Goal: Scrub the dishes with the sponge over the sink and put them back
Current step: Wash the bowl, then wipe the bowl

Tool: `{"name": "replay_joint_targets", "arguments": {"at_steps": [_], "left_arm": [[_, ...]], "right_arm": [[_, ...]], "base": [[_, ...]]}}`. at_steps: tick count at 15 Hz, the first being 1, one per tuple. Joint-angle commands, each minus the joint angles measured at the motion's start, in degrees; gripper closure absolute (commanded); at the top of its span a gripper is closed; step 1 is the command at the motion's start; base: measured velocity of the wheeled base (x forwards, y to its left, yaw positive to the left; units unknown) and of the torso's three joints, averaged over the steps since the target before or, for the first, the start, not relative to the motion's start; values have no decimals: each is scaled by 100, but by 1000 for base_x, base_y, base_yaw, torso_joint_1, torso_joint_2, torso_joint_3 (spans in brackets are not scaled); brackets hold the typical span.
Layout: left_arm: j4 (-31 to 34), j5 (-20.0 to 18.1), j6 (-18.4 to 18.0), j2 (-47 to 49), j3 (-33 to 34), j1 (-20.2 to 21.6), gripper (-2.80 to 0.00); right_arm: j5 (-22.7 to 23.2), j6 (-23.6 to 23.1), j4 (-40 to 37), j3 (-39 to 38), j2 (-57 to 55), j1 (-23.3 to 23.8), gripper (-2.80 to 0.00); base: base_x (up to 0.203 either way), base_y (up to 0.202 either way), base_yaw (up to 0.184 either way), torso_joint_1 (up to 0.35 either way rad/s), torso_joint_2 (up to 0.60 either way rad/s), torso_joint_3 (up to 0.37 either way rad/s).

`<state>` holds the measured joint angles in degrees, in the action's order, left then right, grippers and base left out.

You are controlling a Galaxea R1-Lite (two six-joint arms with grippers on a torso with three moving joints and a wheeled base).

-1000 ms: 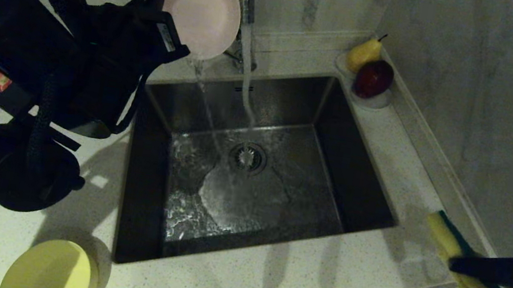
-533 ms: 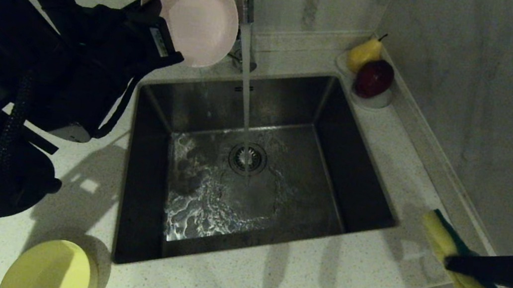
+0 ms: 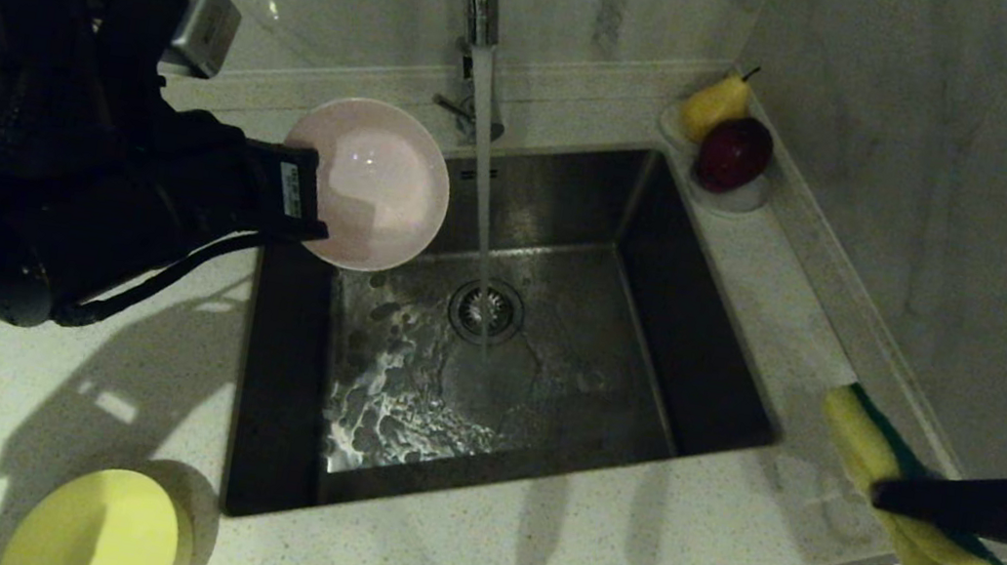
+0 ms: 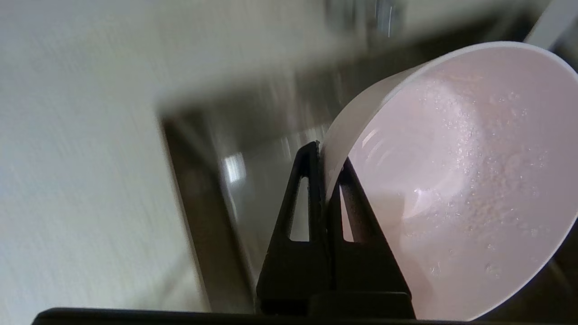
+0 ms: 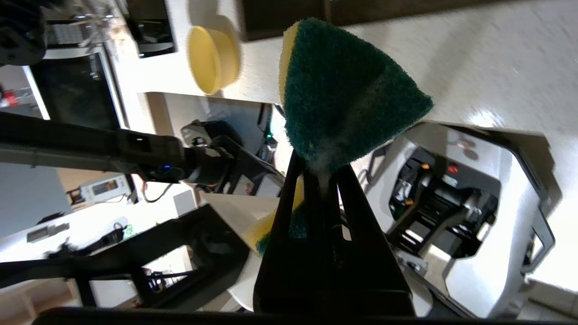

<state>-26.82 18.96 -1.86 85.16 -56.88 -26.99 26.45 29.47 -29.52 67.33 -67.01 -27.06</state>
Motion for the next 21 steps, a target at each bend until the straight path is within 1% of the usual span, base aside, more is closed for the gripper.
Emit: {"name": "replay_joint_targets", "arguments": {"at_steps": [1,2,3,5,7,10,11,13,14,15,16,17,18,19,21], "left_arm": [[917,32,1031,173,-353,-324,0],[951,47,1332,318,-437,-439,0],[940,52,1540,403,-503,-588,0],[934,60,1739,452,-560,-900,0],[923,162,1795,567,-518,-1258,0],[765,698,1763,855,-488,-1569,0],[504,901,1737,1002,-443,-1634,0],[-119,1023,1713,1258,-381,-1693,0],[-411,1065,1662,1328,-326,-1731,0],[-677,1086,1528,1365,-275,-1821,0],[-765,1092,1444,1368,-246,-1855,0],[-1020,1139,1221,1358,-172,-1921,0],[-1220,1302,1022,1328,-50,-1964,0],[-1489,1383,823,1300,100,-2008,0],[-2199,1413,480,1344,308,-2107,0]], "right_arm": [[11,37,-31,329,-352,-175,0],[15,42,-45,473,-483,-211,0],[17,52,-61,632,-636,-296,0],[15,65,-175,966,-948,-565,0],[-29,73,-305,1298,-1360,-866,0],[-41,76,-548,1847,-1782,-1076,0],[-32,82,-710,2008,-1946,-1155,0],[-42,129,-795,2188,-2143,-1324,0],[-38,142,-798,2282,-2231,-1338,0],[-42,145,-797,2378,-2373,-1342,0],[-43,146,-795,2451,-2463,-1346,0],[-44,146,-794,2551,-2631,-1355,0],[-44,146,-793,2653,-2789,-1358,0],[-44,146,-792,2738,-2934,-1355,0],[-46,146,-796,2986,-3154,-1354,0]], "base": [[0,0,0,0,0,0],[0,0,0,0,0,0],[0,0,0,0,0,0],[0,0,0,0,0,0],[0,0,0,0,0,0],[0,0,0,0,0,0],[0,0,0,0,0,0],[0,0,0,0,0,0],[0,0,0,0,0,0],[0,0,0,0,0,0],[0,0,0,0,0,0],[0,0,0,0,0,0],[0,0,0,0,0,0],[0,0,0,0,0,0],[0,0,0,0,0,0]]}}
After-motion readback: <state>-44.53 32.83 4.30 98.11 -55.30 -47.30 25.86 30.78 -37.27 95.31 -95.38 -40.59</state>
